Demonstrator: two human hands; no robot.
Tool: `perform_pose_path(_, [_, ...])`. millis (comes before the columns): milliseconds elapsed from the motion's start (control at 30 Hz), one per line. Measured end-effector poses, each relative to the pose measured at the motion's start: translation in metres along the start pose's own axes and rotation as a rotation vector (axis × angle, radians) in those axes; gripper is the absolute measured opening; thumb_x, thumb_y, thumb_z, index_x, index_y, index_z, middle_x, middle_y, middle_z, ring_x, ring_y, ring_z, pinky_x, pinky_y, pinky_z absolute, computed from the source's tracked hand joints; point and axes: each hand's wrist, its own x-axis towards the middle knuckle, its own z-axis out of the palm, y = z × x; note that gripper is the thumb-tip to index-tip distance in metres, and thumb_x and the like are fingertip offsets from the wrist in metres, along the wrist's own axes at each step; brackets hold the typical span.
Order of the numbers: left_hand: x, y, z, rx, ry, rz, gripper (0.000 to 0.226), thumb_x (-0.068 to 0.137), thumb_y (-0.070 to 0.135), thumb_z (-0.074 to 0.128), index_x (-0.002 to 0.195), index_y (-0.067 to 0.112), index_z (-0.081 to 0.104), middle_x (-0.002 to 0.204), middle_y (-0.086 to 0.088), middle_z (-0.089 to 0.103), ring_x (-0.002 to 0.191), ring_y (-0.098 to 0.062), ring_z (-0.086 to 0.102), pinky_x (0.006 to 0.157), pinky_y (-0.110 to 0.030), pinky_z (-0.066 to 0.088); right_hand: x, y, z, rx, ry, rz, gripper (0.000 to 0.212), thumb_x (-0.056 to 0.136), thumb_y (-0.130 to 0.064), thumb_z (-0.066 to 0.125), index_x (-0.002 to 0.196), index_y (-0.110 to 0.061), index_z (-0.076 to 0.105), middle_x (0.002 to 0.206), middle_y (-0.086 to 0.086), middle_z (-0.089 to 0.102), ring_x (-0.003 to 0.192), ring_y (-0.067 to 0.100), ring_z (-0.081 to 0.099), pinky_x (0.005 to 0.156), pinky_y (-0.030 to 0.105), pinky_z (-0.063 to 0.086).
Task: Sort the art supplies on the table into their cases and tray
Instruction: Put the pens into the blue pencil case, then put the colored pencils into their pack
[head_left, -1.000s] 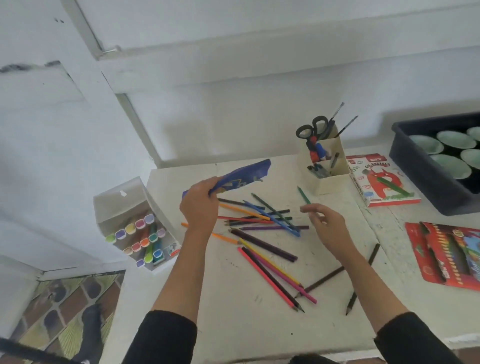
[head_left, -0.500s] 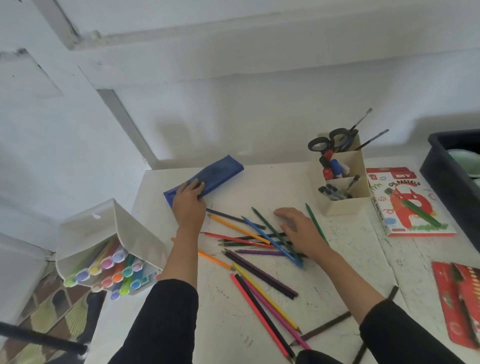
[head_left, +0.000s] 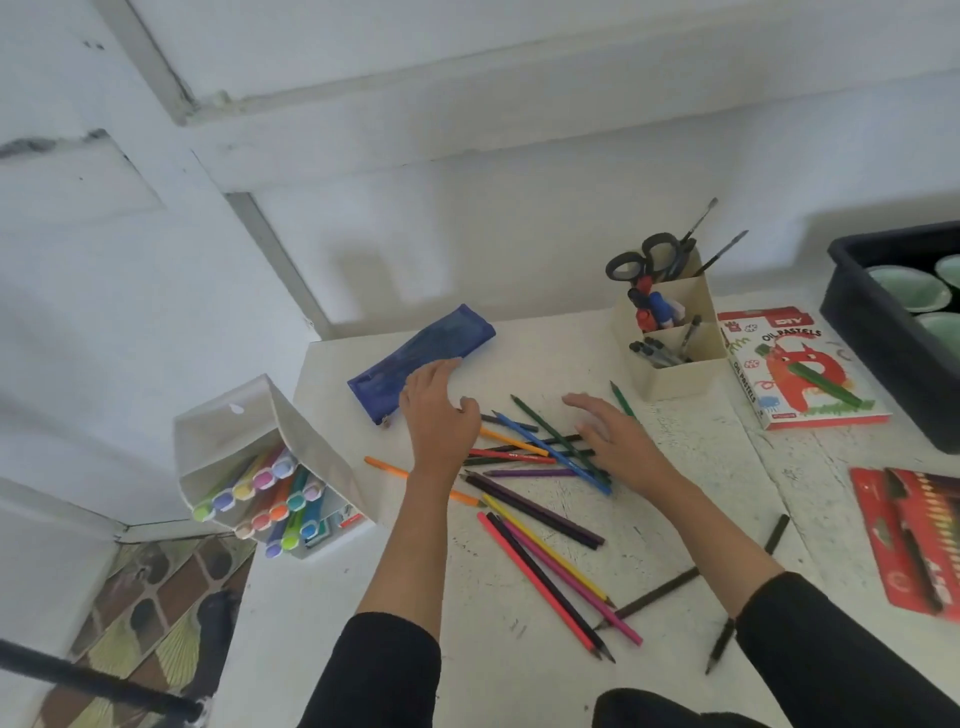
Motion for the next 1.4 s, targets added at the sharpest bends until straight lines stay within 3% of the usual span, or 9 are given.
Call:
perform_pose_path(167, [-0.045, 0.037, 0.000, -0.174, -0.096, 0.046, 0.034, 0.083, -0.001, 0.058, 0.115, 0.012, 0.063, 0.108, 0.002, 0.062, 0.107, -0.019, 0.053, 0.092, -0.022, 0.038, -0.048, -0.004, -0.013, 0.212, 0.290, 0.051, 0.027, 0.096, -0.003, 0.046, 0.101, -0.021, 0.066, 0.103, -0.005, 0.068, 0.103, 0.008, 0.061, 0.095, 0.028, 0.049])
perform_pose_path(367, [-0.113, 0.080, -0.002, -0.358, -0.402, 0.078, 0.021, 0.088, 0.000, 0.057, 0.092, 0.014, 0.071, 0.082, 0.003, 0.068, 0.076, -0.013, 0.064, 0.073, -0.029, 0.054, -0.138, -0.001, -0.044, 0.380, 0.515, 0.123, 0.036, 0.095, 0.003, 0.040, 0.091, -0.018, 0.068, 0.091, 0.003, 0.072, 0.088, 0.016, 0.069, 0.076, 0.029, 0.056])
perform_pose_path(600, [-0.186, 0.134, 0.016, -0.487, -0.542, -0.007, 0.036, 0.085, -0.004, 0.053, 0.073, 0.026, 0.069, 0.073, 0.011, 0.067, 0.068, -0.013, 0.063, 0.069, -0.033, 0.056, -0.233, 0.030, -0.092, 0.424, 0.762, 0.224, 0.032, 0.096, 0.002, 0.040, 0.091, -0.015, 0.067, 0.084, 0.006, 0.070, 0.076, 0.021, 0.066, 0.072, 0.033, 0.054])
perform_pose_path(767, [-0.215, 0.182, 0.044, -0.524, -0.700, -0.031, 0.028, 0.086, -0.004, 0.054, 0.080, 0.017, 0.071, 0.078, 0.006, 0.068, 0.070, -0.016, 0.062, 0.071, -0.025, 0.052, -0.265, 0.066, -0.130, 0.418, 0.909, 0.314, 0.027, 0.097, 0.000, 0.040, 0.099, -0.007, 0.066, 0.086, 0.005, 0.069, 0.081, 0.017, 0.067, 0.071, 0.026, 0.056])
perform_pose_path(900, [-0.227, 0.216, 0.087, -0.396, -0.785, -0.065, 0.022, 0.088, 0.004, 0.055, 0.095, 0.016, 0.071, 0.093, 0.006, 0.064, 0.074, -0.003, 0.057, 0.072, -0.012, 0.046, -0.276, 0.099, -0.166, 0.315, 0.976, 0.355, 0.026, 0.094, -0.001, 0.045, 0.093, -0.013, 0.068, 0.092, 0.002, 0.067, 0.093, 0.024, 0.063, 0.071, 0.027, 0.053])
perform_pose_path(1000, [-0.236, 0.239, 0.127, -0.317, -0.806, -0.159, 0.022, 0.090, 0.014, 0.057, 0.110, 0.014, 0.065, 0.104, 0.003, 0.057, 0.090, -0.011, 0.057, 0.082, -0.023, 0.048, -0.280, 0.120, -0.201, 0.076, 1.007, 0.382, 0.025, 0.090, 0.001, 0.047, 0.092, -0.010, 0.070, 0.101, 0.010, 0.065, 0.065, 0.024, 0.055, 0.047, 0.016, 0.040])
perform_pose_path(1167, [-0.248, 0.267, 0.178, 0.023, -0.708, -0.298, 0.020, 0.083, 0.039, 0.053, 0.093, 0.024, 0.064, 0.111, 0.001, 0.055, 0.109, -0.023, 0.050, 0.097, -0.047, 0.038, -0.268, 0.159, -0.250, -0.131, 0.935, 0.295, 0.020, 0.094, -0.006, 0.050, 0.107, -0.007, 0.065, 0.119, 0.013, 0.060, 0.109, 0.023, 0.051, 0.079, 0.025, 0.044])
perform_pose_path(1300, [-0.252, 0.287, 0.191, 0.199, -0.695, -0.358, 0.036, 0.085, 0.052, 0.056, 0.101, 0.022, 0.064, 0.123, -0.003, 0.042, 0.124, -0.028, 0.036, 0.099, -0.050, 0.030, -0.249, 0.186, -0.269, -0.255, 0.646, 0.298, 0.037, 0.094, -0.013, 0.053, 0.130, -0.010, 0.052, 0.138, 0.010, 0.049, 0.125, 0.025, 0.045, 0.102, 0.036, 0.038])
perform_pose_path(1400, [-0.256, 0.293, 0.192, 0.215, -0.649, -0.373, 0.023, 0.086, 0.046, 0.062, 0.095, 0.025, 0.060, 0.122, -0.004, 0.043, 0.123, -0.028, 0.035, 0.098, -0.049, 0.031, -0.244, 0.199, -0.269, -0.383, 0.579, 0.314, 0.044, 0.094, -0.023, 0.054, 0.137, -0.016, 0.047, 0.146, 0.005, 0.041, 0.132, 0.023, 0.040, 0.108, 0.040, 0.032])
